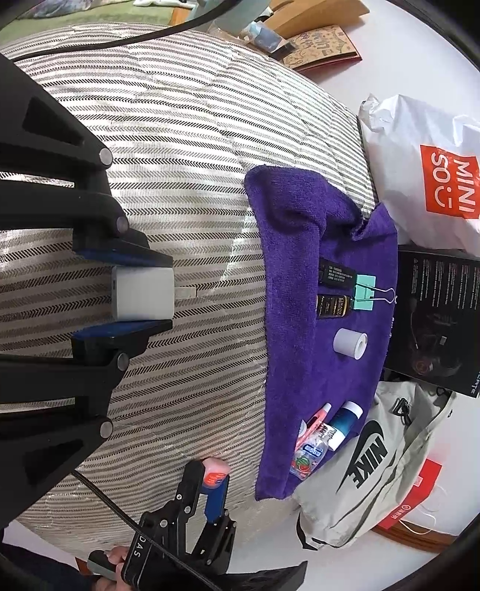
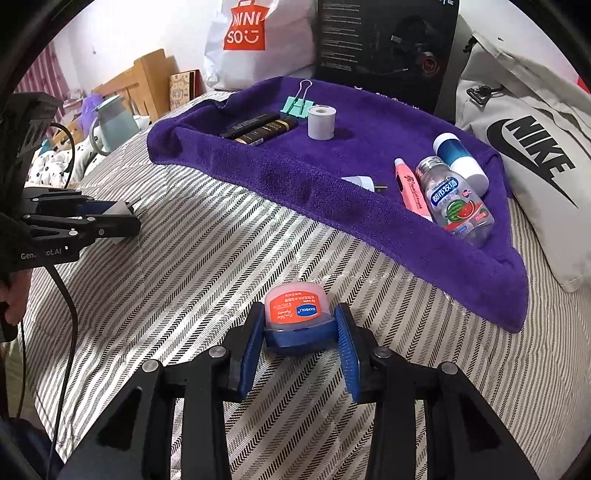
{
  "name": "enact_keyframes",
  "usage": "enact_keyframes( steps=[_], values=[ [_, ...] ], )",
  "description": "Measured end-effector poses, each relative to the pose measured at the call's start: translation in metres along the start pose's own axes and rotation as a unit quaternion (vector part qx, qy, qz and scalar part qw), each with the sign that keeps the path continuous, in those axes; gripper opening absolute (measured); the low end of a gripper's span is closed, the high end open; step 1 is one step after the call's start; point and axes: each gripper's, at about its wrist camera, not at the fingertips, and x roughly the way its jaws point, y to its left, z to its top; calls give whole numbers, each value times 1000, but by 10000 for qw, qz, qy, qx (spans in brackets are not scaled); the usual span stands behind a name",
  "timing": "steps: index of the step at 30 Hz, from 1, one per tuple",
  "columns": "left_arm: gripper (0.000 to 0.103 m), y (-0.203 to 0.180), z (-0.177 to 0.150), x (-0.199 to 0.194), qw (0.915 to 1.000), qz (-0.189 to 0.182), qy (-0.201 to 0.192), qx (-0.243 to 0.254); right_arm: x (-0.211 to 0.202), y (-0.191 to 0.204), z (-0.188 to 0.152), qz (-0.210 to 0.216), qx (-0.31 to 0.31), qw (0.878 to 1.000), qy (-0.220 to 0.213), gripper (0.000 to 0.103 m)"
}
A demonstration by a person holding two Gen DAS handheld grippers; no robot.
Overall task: Organize rigid objects
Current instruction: 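Carry the charger and Vaseline tin onto the towel and open both tools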
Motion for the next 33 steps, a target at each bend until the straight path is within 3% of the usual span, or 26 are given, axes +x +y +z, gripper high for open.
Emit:
enact_keyframes(
  steps=[5, 19, 26, 33],
  values=[
    [25, 1, 6, -9, 9999, -97, -83, -29, -11, -7, 0, 257, 167, 9995, -47, 37],
    [25, -9, 54, -27, 9993, -209, -286, 110, -36, -30, 23, 387, 375, 9980, -322, 37],
    [25, -11, 87, -20, 9991, -172, -352, 139, -40, -51, 58, 417, 394, 9971, -494, 37],
    [25, -1, 109, -6, 9992, -145, -348, 91, -6, -69, 103, 347, 368, 9980, -373, 37]
  ],
)
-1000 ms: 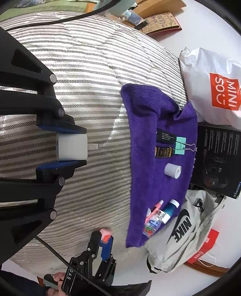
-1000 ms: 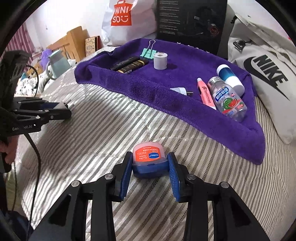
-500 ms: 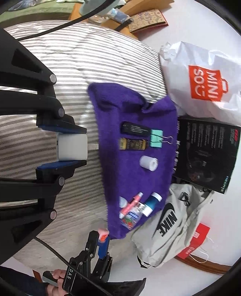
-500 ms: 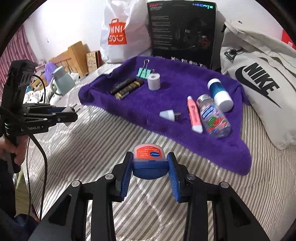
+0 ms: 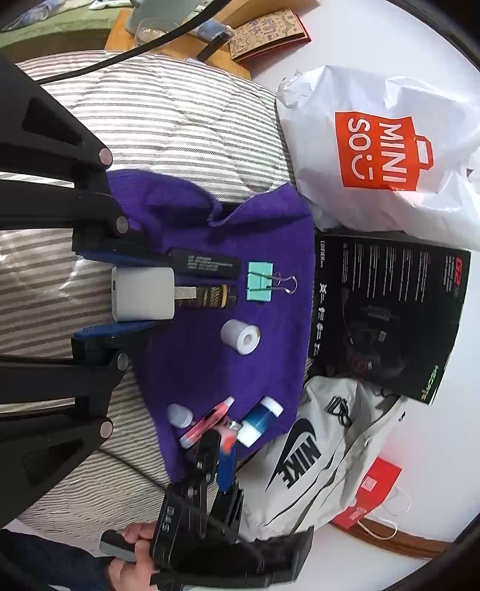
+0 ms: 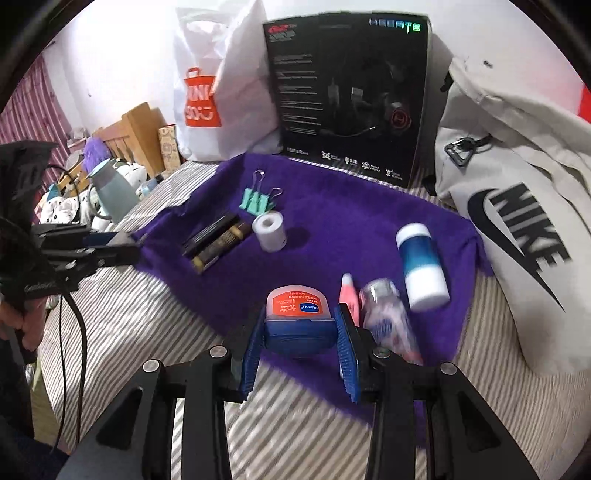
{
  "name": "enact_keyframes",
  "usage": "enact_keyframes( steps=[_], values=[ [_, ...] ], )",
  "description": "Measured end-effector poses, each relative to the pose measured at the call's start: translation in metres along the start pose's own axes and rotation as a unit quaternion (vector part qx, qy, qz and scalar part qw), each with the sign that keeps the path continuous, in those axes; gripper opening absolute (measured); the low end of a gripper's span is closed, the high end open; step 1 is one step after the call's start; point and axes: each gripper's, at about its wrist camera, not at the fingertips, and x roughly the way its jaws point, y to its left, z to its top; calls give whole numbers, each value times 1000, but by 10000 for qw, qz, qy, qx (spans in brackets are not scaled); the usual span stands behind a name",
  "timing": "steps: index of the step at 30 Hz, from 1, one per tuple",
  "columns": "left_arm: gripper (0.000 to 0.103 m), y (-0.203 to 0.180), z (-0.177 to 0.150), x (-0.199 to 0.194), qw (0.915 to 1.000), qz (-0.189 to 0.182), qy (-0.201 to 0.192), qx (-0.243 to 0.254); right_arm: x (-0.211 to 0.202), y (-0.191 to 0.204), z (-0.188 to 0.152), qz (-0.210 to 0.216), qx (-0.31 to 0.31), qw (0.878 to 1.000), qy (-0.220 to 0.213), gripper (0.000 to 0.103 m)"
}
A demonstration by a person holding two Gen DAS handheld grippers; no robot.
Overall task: Organize rigid objects
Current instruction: 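Carry the charger and Vaseline tin onto the towel and open both tools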
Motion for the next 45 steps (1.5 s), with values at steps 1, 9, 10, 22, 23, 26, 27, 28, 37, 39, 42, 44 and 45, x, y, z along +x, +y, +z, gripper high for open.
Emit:
enact_keyframes(
  steps=[1, 9, 10, 22, 23, 26, 27, 28, 37, 39, 42, 44, 45],
  values=[
    [25, 2, 2, 2, 10000, 27, 6, -9, 7, -1, 4, -46, -26, 10000, 44, 37],
    [25, 14, 9, 20, 9999, 9, 96, -30, 59, 0, 17, -167, -147, 9984, 517, 37],
    [25, 14, 10, 21, 9999, -4, 100, -24, 63, 0, 17, -218, -180, 9979, 575, 37],
    [25, 17, 14, 33, 9998, -130, 136, 10, 77, 5, 12, -307, -349, 9964, 713, 37],
    [25, 17, 15, 33, 9998, -137, 136, 13, 77, 4, 12, -302, -344, 9963, 726, 37],
    [25, 16, 14, 35, 9998, -134, 150, 21, 76, 3, 14, -254, -321, 9963, 756, 39],
    [25, 15, 14, 37, 9998, -125, 176, 22, 75, 2, 14, -211, -298, 9966, 744, 42],
    [25, 15, 14, 38, 9997, -118, 189, 24, 73, 1, 14, -140, -272, 9969, 724, 46],
    [25, 4, 16, 44, 9995, -131, 255, 124, 42, -10, 11, -256, -50, 9984, 497, 53],
    [25, 0, 18, 46, 9994, -174, 257, 148, 34, -13, 8, -276, -8, 9984, 496, 53],
    [25, -7, 19, 52, 9991, -199, 304, 219, 20, -17, -1, -354, 97, 9985, 414, 53],
    [25, -11, 21, 55, 9989, -203, 332, 265, 13, -19, -6, -353, 182, 9985, 374, 53],
    [25, -15, 22, 59, 9988, -184, 352, 293, 9, -20, -9, -363, 225, 9985, 342, 53]
  ],
)
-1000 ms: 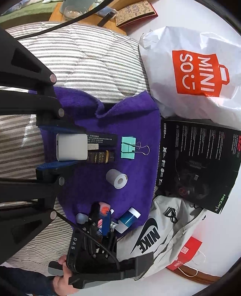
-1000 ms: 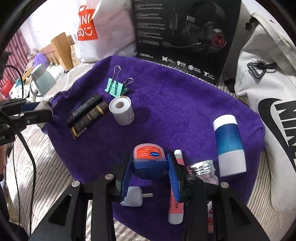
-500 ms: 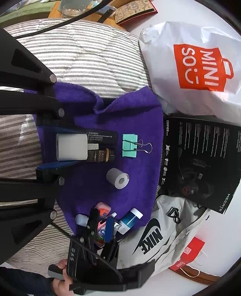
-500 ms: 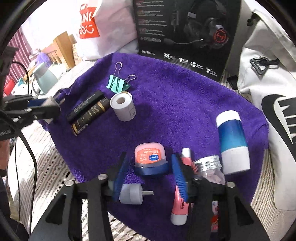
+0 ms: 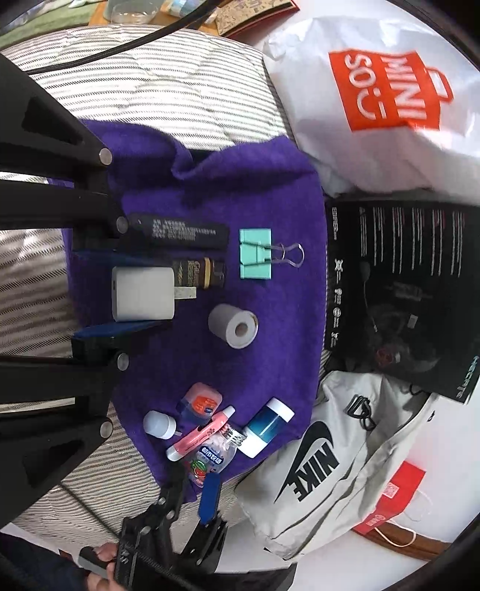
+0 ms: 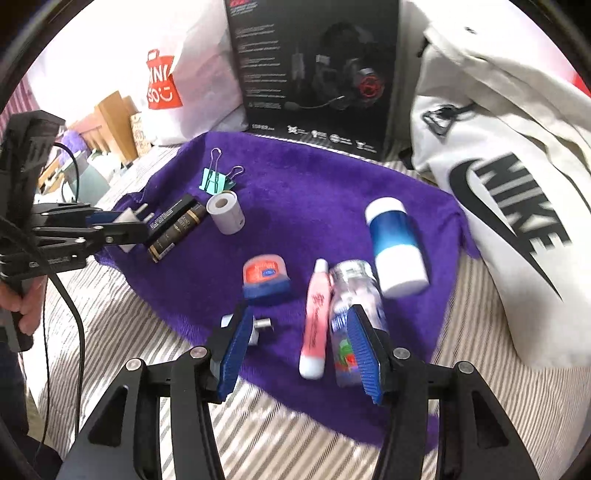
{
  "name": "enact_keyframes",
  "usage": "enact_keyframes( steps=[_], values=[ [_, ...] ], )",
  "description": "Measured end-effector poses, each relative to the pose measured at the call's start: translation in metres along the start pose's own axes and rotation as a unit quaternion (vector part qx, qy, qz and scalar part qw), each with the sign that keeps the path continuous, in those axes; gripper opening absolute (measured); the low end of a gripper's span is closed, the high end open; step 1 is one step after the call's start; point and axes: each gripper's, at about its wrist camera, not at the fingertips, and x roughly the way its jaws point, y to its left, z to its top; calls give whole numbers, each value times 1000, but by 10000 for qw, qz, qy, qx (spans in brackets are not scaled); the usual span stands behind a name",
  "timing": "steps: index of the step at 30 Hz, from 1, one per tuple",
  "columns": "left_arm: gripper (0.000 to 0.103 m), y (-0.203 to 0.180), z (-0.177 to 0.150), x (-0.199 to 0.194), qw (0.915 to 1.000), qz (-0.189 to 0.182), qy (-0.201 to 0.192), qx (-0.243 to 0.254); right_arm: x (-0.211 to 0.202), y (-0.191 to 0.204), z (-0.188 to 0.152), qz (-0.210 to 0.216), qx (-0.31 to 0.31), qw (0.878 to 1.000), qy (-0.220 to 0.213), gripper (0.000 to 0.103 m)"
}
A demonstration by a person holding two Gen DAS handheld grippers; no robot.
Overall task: Organize rigid objects
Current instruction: 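Carry the charger and Vaseline tin onto the towel and open both tools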
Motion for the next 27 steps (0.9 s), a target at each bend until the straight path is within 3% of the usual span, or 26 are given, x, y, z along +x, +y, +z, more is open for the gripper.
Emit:
enact_keyframes(
  steps=[16, 27],
  values=[
    [25, -32, 10, 42, 9989, -80, 308, 348, -26, -19, -36, -31, 581, 9982, -164, 53],
    [25, -46, 9, 54, 9969, 248, 348, 664, -31, -24, -47, -1, 753, 9971, -128, 53]
  ],
)
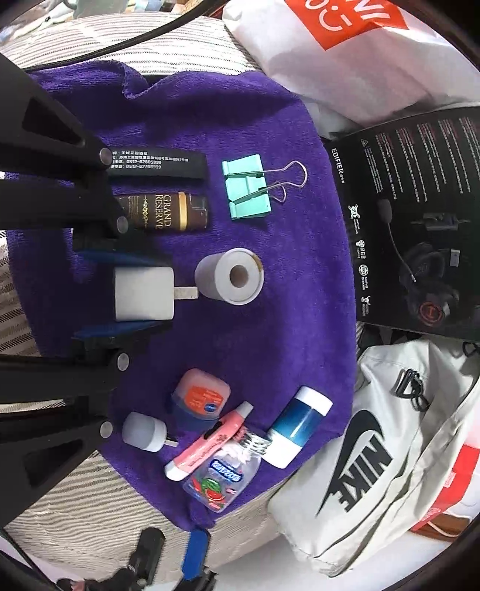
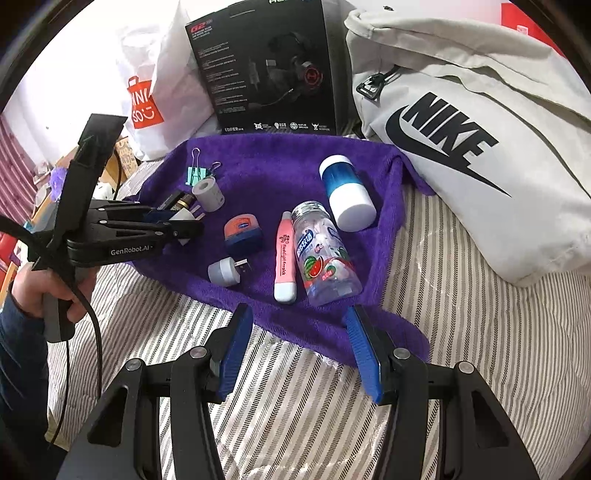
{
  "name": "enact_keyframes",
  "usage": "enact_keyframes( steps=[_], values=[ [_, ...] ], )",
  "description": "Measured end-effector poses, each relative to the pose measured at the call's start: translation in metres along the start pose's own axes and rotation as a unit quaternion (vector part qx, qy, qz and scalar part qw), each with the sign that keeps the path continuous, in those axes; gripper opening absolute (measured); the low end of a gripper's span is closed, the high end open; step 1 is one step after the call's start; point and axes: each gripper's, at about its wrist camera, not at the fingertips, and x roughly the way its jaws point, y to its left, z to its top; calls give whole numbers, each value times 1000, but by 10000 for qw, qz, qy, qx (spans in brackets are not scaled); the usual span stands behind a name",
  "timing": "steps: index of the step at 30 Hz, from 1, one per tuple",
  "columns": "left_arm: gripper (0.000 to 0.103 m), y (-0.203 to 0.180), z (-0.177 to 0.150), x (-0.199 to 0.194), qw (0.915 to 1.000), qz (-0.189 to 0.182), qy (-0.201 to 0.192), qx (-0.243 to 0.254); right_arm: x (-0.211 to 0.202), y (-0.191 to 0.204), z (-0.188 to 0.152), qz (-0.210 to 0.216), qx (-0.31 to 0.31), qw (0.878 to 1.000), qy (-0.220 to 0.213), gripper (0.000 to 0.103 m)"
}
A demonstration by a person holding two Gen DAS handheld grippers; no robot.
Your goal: Organize rigid objects
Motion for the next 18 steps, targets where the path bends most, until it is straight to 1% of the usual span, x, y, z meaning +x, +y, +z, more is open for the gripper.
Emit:
enact_keyframes(
  steps=[3, 6, 7, 10, 11, 13, 14, 15, 16, 18],
  values=[
    [26, -1, -1, 1, 10000, 28, 24, 23, -7, 0, 1, 69, 51, 9999, -66, 54],
    [33, -3, -4, -2, 10000, -18, 60, 52, -13, 2, 1, 47, 2, 9999, -151, 57],
    [37, -4, -6, -2, 10000, -18, 63, 65, -15, 3, 1, 42, -3, 9998, -173, 57],
    [46, -9, -9, -4, 9999, 73, 74, 116, -22, 5, 0, 62, 11, 9997, -242, 58],
    [46, -11, -9, -4, 9998, 116, 79, 119, -24, 5, 0, 46, 29, 9996, -270, 58],
    [48, -14, -12, -12, 9997, 197, -37, 106, -29, 3, -3, 57, 144, 9994, -324, 62],
    [56, -15, -13, -18, 9998, 165, -94, 112, -30, 1, -4, 79, 196, 9993, -324, 68],
    [61, -17, -15, -25, 9997, 141, -166, 108, -32, 0, -5, 70, 301, 9990, -333, 72],
    [67, -17, -17, -31, 9995, 180, -232, 85, -34, -2, -7, 11, 396, 9986, -355, 73],
    [71, -18, -20, -47, 9989, 236, -397, 48, -36, -2, -9, -8, 506, 9981, -349, 74]
  ],
)
